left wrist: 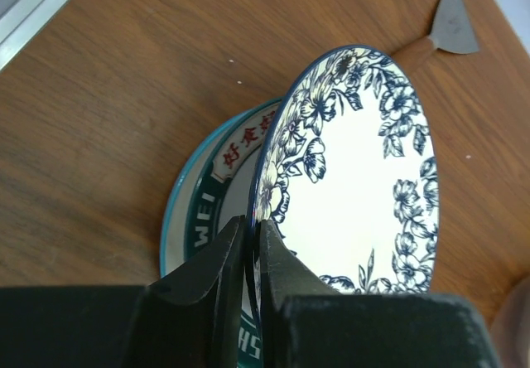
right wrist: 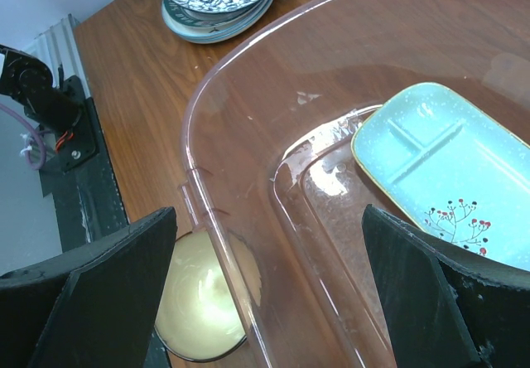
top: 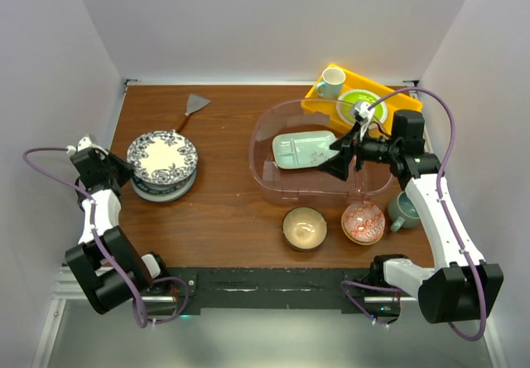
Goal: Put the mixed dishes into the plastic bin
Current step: Pick up the plate at the center of the board.
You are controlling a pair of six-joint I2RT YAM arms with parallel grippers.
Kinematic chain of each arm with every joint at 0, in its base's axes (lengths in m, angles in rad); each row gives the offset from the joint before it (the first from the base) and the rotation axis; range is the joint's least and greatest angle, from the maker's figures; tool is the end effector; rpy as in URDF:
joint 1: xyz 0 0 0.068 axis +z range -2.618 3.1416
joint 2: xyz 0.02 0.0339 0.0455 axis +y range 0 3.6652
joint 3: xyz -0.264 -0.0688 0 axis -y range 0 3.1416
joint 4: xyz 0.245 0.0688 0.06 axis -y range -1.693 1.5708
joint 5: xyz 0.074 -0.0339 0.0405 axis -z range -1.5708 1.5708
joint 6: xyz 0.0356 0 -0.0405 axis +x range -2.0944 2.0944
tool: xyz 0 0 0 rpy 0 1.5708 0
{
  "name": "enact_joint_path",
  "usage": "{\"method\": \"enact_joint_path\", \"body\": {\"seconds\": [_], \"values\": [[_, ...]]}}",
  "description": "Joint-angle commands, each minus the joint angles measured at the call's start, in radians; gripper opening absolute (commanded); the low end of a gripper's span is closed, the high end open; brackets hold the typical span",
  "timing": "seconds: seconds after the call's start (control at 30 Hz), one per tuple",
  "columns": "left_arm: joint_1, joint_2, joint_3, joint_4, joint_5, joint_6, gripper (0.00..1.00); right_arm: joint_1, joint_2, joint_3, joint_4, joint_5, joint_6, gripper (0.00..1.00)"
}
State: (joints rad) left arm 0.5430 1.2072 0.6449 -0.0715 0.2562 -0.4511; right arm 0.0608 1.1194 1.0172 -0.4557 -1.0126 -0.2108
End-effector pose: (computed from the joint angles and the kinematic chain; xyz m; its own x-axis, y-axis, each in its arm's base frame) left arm 0.2211 0.1229 0.2162 -0.3146 -0.6825 -0.6598 -0.5136 0.7069 -0.4863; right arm 0.2312 0.0443 0.3366 -0.3597 -0.1329 -0.9235 -0.8444 0.4675 0.2616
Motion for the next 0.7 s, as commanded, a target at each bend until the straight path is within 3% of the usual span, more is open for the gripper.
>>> {"method": "enact_joint_path", "body": {"seconds": [0.0,0.2,0.67], "values": [[0.026,-0.057,-0.008,0.056,0.115,-0.076,0.00,0.005,-0.010,0.029,0.026,-0.001,-0.015,0.98],[0.063,-0.090,-0.039,0.148,0.224,-0.167,0.00,0.004,-0.013,0.023,0.034,-0.003,-0.015,0.98],[0.083,-0.173,-0.074,0.222,0.331,-0.293,0.00,0.004,0.016,0.044,0.002,-0.041,-0.041,0.98]]}}
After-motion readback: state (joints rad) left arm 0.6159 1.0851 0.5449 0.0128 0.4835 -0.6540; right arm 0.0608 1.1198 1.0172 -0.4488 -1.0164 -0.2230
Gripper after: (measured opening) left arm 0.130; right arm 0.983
